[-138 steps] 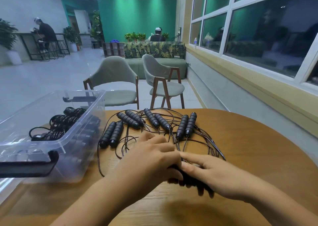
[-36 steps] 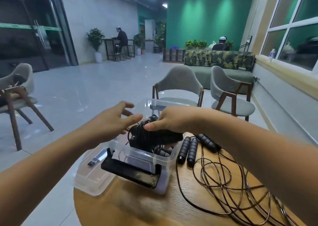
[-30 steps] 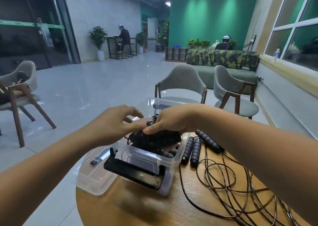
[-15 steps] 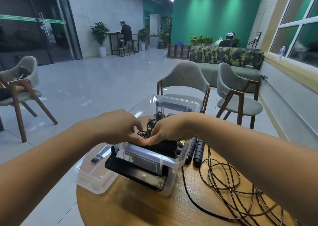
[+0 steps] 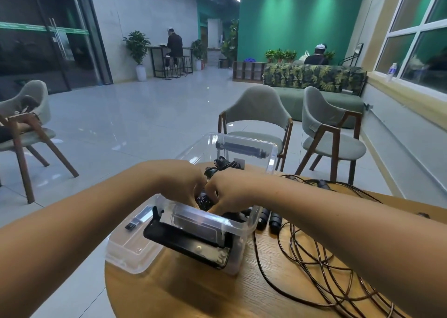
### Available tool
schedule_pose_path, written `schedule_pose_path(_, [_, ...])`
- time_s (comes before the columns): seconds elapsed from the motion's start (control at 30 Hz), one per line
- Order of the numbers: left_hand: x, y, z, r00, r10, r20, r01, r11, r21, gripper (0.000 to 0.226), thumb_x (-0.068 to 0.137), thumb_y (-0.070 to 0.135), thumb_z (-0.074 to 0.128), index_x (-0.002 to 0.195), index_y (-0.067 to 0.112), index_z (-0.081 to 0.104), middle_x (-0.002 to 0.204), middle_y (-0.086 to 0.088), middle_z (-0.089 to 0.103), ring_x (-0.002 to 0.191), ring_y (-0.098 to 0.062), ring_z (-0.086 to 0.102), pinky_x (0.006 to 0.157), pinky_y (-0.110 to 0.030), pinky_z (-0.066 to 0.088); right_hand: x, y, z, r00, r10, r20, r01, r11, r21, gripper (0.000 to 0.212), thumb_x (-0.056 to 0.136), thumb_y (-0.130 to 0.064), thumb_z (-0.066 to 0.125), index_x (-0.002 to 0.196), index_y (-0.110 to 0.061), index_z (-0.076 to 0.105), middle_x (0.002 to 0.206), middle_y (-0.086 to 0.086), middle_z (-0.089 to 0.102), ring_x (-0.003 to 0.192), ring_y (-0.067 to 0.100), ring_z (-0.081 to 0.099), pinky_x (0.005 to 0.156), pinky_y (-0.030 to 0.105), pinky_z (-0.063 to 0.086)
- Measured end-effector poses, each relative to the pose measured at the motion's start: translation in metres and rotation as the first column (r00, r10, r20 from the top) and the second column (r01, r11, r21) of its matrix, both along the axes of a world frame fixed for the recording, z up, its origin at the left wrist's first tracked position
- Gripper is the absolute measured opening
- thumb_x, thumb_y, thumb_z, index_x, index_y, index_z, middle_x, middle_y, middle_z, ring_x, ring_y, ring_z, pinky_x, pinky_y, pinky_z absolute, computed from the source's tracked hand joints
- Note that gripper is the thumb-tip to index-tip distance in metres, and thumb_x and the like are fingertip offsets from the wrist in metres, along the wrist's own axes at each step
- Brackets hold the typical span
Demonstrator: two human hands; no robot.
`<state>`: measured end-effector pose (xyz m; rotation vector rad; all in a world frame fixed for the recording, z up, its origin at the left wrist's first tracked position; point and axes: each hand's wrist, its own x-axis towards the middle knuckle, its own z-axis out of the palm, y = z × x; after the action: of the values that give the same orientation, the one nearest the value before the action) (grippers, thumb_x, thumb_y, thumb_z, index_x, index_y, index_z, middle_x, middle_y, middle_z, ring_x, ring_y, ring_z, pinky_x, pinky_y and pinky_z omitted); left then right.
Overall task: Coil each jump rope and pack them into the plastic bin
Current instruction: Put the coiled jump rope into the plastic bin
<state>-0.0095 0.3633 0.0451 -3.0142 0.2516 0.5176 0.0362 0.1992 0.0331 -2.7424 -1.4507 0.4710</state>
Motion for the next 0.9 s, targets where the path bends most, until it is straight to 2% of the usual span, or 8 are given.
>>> schedule_pose_path(0.2, [0.015, -0.009, -0.006, 0.989, 0.009, -0.147, -0.005, 1.0, 0.029, 0.028, 0.088, 0.035, 0.081, 0.105, 0.021, 0.064, 0.103, -0.004, 0.071, 0.082, -0.016, 0.057, 0.064, -0.02, 0.043, -0.003, 0.004, -0.003, 0.999, 0.031, 0.01, -0.03, 0.999, -0.025, 0.019, 0.1, -0.035, 0.074, 0.107, -0.018, 0.068, 0.082, -0.007, 0.058, 0.078, 0.014, 0.056, 0.065, 0.026, 0.043])
schedule_pose_path(0.3, [0.017, -0.011, -0.012, 0.988, 0.0, -0.156, 0.021, 0.991, 0.134, 0.026, 0.093, 0.026, 0.075, 0.113, 0.012, 0.07, 0.098, -0.006, 0.07, 0.084, -0.021, 0.059, 0.075, -0.031, 0.052, -0.003, 0.009, -0.008, 0.999, 0.009, 0.052, -0.007, 1.0, -0.025, 0.028, 0.1, -0.021, 0.071, 0.08, -0.025, 0.051, 0.076, -0.005, 0.055, 0.071, 0.014, 0.056, 0.06, 0.026, 0.043])
schedule_pose_path(0.4, [0.012, -0.014, -0.011, 0.994, -0.033, -0.106, 0.049, 0.988, 0.149, 0.021, 0.095, 0.024, 0.072, 0.113, 0.015, 0.07, 0.083, 0.003, 0.06, 0.082, -0.022, 0.054, 0.076, -0.031, 0.047, -0.006, 0.01, -0.008, 0.999, -0.003, 0.05, 0.004, 1.0, -0.025, 0.032, 0.099, -0.014, 0.069, 0.078, -0.028, 0.049, 0.078, 0.0, 0.061, 0.069, 0.016, 0.063, 0.055, 0.027, 0.049])
schedule_pose_path(0.47, [0.006, -0.009, -0.008, 0.995, -0.032, -0.091, 0.038, 0.997, 0.065, 0.03, 0.091, 0.031, 0.078, 0.116, 0.017, 0.069, 0.087, 0.006, 0.063, 0.083, -0.019, 0.057, 0.073, -0.027, 0.046, -0.007, 0.007, -0.004, 1.0, -0.015, -0.01, 0.015, 1.0, -0.019, 0.006, 0.1, -0.02, 0.072, 0.099, -0.017, 0.067, 0.081, 0.0, 0.066, 0.075, 0.019, 0.07, 0.062, 0.026, 0.057])
schedule_pose_path(0.57, [-0.002, 0.0, 0.003, 0.995, 0.007, -0.103, -0.01, 1.0, -0.024, 0.042, 0.086, 0.049, 0.082, 0.118, 0.026, 0.068, 0.101, 0.015, 0.065, 0.089, -0.008, 0.061, 0.079, -0.025, 0.049, -0.005, 0.004, 0.008, 0.999, -0.009, -0.046, 0.008, 1.0, -0.027, 0.027, 0.098, -0.035, 0.077, 0.109, -0.01, 0.073, 0.079, -0.004, 0.069, 0.073, 0.013, 0.068, 0.076, 0.026, 0.058])
schedule_pose_path(0.7, [-0.009, 0.004, 0.022, 0.982, 0.084, -0.166, -0.086, 0.996, -0.005, 0.036, 0.09, 0.061, 0.07, 0.113, 0.033, 0.068, 0.113, 0.008, 0.072, 0.103, -0.013, 0.068, 0.097, -0.038, 0.056, -0.002, -0.003, 0.024, 0.994, 0.009, -0.11, -0.018, 0.996, -0.088, 0.033, 0.098, -0.042, 0.076, 0.105, -0.01, 0.077, 0.086, 0.001, 0.081, 0.073, 0.013, 0.076, 0.081, 0.03, 0.062])
schedule_pose_path(0.83, [-0.02, 0.006, 0.034, 0.985, 0.145, -0.096, -0.147, 0.989, -0.013, 0.052, 0.085, 0.076, 0.062, 0.112, 0.034, 0.073, 0.101, 0.01, 0.077, 0.098, -0.011, 0.07, 0.092, -0.035, 0.056, 0.002, -0.021, 0.037, 0.976, -0.041, -0.216, 0.04, 0.999, -0.008, 0.032, 0.099, -0.041, 0.075, 0.107, -0.01, 0.078, 0.093, 0.002, 0.083, 0.085, 0.016, 0.081, 0.076, 0.026, 0.065])
schedule_pose_path(0.9, [-0.026, 0.004, 0.041, 0.99, 0.143, 0.007, -0.142, 0.99, -0.019, 0.045, 0.089, 0.074, 0.06, 0.106, 0.034, 0.073, 0.095, 0.01, 0.076, 0.093, -0.01, 0.069, 0.084, -0.033, 0.054, 0.002, -0.034, 0.046, 0.986, -0.035, -0.164, 0.048, 0.996, 0.08, 0.03, 0.101, -0.041, 0.072, 0.112, -0.014, 0.078, 0.095, -0.002, 0.082, 0.083, 0.01, 0.079, 0.074, 0.022, 0.061])
